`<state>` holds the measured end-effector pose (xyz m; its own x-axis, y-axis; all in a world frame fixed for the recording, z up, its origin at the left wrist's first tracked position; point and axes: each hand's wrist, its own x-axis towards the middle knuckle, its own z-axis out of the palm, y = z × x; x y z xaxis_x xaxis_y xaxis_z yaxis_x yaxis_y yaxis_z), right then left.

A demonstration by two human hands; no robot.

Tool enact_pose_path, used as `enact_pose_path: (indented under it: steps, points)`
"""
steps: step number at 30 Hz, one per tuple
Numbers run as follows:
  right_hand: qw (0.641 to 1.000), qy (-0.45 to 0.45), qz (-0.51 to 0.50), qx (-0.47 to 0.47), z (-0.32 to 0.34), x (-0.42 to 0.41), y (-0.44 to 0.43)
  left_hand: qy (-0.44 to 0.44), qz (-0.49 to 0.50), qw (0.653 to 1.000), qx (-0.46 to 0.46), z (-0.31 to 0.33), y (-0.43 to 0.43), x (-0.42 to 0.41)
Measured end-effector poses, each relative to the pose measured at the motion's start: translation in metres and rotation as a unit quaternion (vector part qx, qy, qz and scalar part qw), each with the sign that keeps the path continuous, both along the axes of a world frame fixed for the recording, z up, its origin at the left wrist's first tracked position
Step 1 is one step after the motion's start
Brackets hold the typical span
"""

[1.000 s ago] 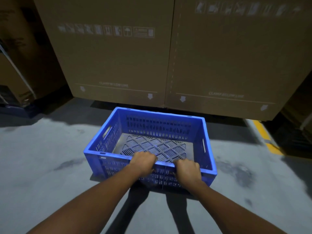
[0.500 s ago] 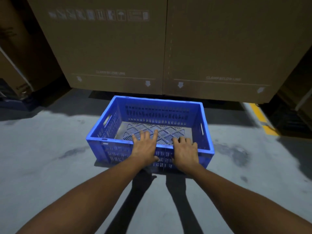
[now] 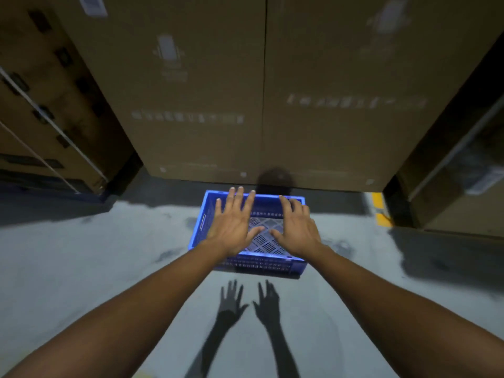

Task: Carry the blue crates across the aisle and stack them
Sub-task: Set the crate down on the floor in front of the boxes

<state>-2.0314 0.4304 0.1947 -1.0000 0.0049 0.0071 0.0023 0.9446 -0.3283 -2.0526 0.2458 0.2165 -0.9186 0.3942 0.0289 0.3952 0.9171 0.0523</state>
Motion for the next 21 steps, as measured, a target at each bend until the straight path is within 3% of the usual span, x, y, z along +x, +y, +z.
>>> enact_pose_path:
  steps: [7, 11, 15, 21]
  points:
    - [0.992, 0.086, -0.034, -0.084, 0.296, 0.067, -0.010, 0.028, 0.003, 0.982, 0.187, 0.289, -0.027, 0.060]
    - [0.969, 0.177, -0.057, -0.160, 0.423, 0.107, -0.028, 0.052, 0.004, 0.957, 0.285, 0.407, -0.044, 0.095]
    - [0.932, 0.244, -0.062, -0.260, 0.496, 0.149, -0.048, 0.093, -0.025, 0.923, 0.372, 0.469, -0.052, 0.129]
    - [0.907, 0.281, -0.044, -0.312, 0.532, 0.212, -0.065, 0.127, -0.039, 0.900, 0.416, 0.503, -0.044, 0.178]
